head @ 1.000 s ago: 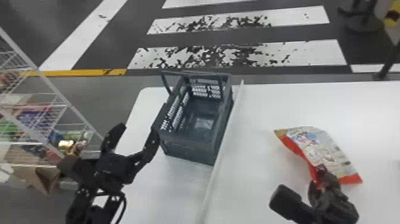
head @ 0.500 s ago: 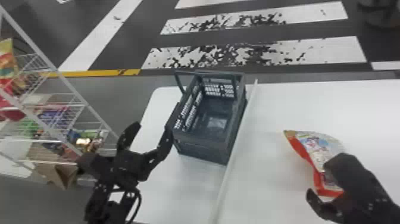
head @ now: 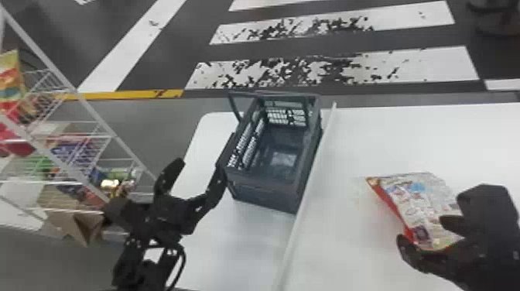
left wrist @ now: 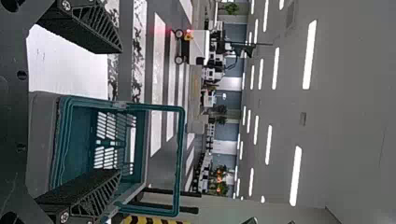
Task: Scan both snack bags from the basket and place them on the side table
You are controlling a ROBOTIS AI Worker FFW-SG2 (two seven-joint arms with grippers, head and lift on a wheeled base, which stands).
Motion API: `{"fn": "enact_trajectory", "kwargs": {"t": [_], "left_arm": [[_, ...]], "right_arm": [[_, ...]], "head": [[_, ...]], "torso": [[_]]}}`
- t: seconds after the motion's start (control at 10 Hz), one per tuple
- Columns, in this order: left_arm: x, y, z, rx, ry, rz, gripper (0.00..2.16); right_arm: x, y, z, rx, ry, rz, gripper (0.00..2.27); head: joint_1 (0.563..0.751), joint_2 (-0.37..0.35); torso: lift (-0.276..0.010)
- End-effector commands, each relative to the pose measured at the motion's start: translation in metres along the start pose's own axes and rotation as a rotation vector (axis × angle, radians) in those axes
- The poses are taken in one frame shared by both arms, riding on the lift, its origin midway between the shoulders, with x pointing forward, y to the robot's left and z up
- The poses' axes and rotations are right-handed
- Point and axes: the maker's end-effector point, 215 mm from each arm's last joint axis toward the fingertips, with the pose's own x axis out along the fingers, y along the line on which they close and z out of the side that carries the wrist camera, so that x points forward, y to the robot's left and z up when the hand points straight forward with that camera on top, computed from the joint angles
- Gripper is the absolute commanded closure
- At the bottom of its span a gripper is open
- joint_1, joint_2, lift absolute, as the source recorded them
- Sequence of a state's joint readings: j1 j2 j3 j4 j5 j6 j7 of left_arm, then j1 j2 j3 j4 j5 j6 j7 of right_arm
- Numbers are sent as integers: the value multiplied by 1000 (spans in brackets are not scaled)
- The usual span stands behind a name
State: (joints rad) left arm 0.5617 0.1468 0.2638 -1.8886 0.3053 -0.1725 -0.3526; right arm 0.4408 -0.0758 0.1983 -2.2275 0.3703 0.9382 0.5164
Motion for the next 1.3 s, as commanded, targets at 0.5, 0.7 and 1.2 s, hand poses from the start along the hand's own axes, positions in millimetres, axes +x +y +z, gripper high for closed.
{"fn": "enact_trajectory", "kwargs": {"t": [0.5, 0.7, 1.2], "left_arm": [[-1, 0, -4, -4, 7, 2, 87], [-1, 0, -4, -4, 7, 0, 87], [-1, 0, -5, -6, 8, 0, 87]], "right_arm": [[6, -13, 26, 30, -94, -24, 2260], [18, -14, 24, 31, -81, -25, 2260], [64, -21, -20, -2, -16, -32, 2263]], "head": [[695, 290], [695, 287], [695, 283]], "torso": [[-75], [-75], [-75]]}}
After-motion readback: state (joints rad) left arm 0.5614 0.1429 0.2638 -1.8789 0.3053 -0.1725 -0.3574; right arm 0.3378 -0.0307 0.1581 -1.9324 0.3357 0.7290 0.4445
